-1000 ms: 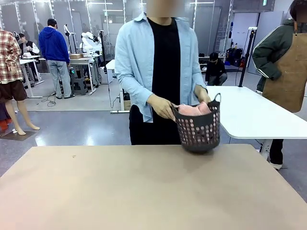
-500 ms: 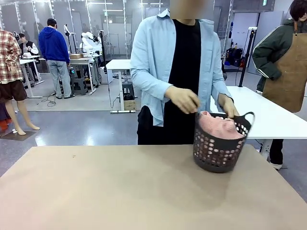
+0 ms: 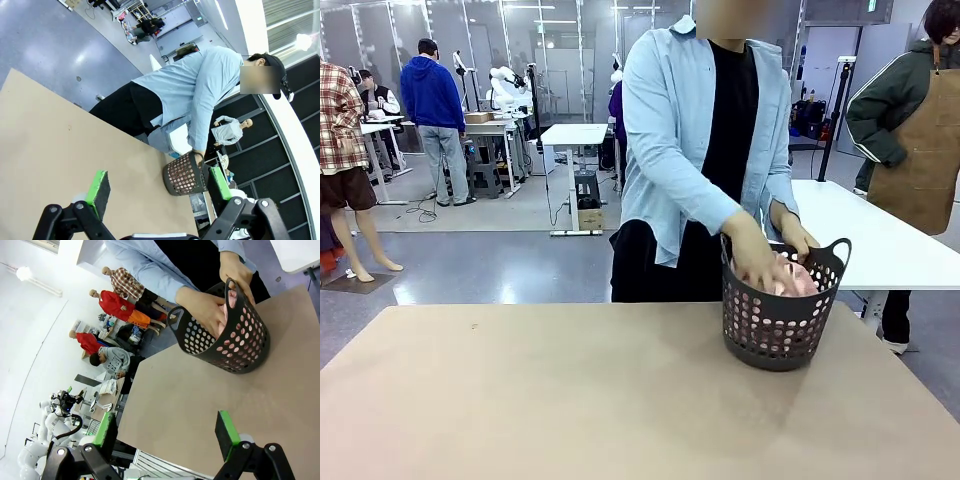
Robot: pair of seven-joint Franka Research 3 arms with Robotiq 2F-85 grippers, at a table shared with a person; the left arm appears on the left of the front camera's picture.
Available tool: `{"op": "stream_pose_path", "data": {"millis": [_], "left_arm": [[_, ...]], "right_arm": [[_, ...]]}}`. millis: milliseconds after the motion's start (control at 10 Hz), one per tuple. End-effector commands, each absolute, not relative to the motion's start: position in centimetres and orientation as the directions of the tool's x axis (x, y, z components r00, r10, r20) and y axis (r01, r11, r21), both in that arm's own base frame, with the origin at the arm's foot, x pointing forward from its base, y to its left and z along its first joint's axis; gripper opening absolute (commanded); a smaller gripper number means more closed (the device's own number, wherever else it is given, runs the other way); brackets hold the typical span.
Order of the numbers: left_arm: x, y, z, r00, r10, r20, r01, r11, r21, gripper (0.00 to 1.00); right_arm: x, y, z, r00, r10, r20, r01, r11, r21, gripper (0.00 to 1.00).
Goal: Fold the towel.
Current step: Grab the top end of the 100 cm Hotel Towel extended by the human.
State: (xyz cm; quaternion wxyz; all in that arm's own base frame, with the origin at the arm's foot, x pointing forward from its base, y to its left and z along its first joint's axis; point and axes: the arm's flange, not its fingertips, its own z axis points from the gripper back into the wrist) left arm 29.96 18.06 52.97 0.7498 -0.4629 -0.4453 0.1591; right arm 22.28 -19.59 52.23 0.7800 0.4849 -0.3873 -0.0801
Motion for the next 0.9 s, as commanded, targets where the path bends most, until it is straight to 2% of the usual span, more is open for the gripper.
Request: {"op": "stream_pose_path", "data": {"millis": [0,800], "left_arm": [[30.13,18.04,53.12,0.558,0.659,0.504,0.170,0.505,-0.847,1.00],[30.13,18.04,53.12,0.558,0.659,0.504,0.170,0.505,-0.847,1.00]], "right_arm": [[22.50,-19.78,52.34,0.676,-0.495,0.546,-0.272,0.520,0.809,1.00],[22.50,-19.78,52.34,0.676,-0.495,0.546,-0.272,0.520,0.809,1.00]]}}
